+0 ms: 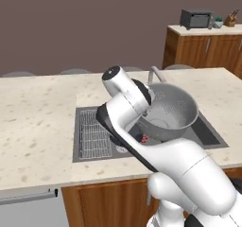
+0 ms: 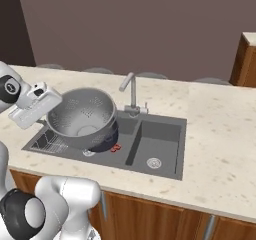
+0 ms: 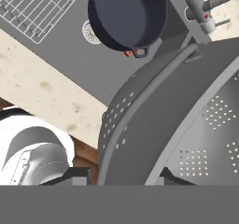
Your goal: Pick the pot and colander and place them in the sink. Then turn on the water.
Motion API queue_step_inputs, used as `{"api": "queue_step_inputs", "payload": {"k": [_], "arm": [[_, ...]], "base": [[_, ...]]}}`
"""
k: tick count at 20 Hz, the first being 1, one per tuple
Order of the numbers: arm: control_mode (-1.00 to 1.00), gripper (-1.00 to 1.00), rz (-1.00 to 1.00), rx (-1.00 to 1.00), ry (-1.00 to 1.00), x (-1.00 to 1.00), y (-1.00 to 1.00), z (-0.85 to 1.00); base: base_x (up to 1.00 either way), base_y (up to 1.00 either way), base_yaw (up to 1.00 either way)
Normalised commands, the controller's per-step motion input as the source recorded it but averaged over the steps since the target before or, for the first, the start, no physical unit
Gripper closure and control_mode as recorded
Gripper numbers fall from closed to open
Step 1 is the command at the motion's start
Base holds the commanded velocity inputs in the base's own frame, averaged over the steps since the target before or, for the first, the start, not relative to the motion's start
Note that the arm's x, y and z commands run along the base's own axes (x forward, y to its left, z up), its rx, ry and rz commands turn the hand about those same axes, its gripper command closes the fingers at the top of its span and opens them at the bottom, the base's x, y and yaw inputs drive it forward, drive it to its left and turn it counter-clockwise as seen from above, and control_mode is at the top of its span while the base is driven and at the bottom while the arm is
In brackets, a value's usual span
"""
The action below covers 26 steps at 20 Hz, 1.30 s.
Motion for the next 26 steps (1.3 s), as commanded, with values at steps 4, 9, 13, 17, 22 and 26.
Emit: {"api": "queue_step_inputs", "payload": {"k": [4,9,13,17,22,26], "arm": [[1.00,1.00,0.00,0.00,0.00,0.00,0.00,0.00],[1.00,1.00,0.00,0.00,0.00,0.00,0.00,0.00],[1.00,1.00,0.00,0.00,0.00,0.00,0.00,0.00],[1.00,1.00,0.00,0.00,0.00,0.00,0.00,0.00],[1.00,1.00,0.00,0.00,0.00,0.00,0.00,0.00],[-1.00,1.00,0.00,0.00,0.00,0.21,0.00,-0.07]], "base": [[0.50,0.34,0.07],[0.50,0.16,0.03],[0.61,0.10,-0.05],[0.39,0.34,-0.05],[0.07,0.05,0.00],[0.14,0.00,0.00]]}}
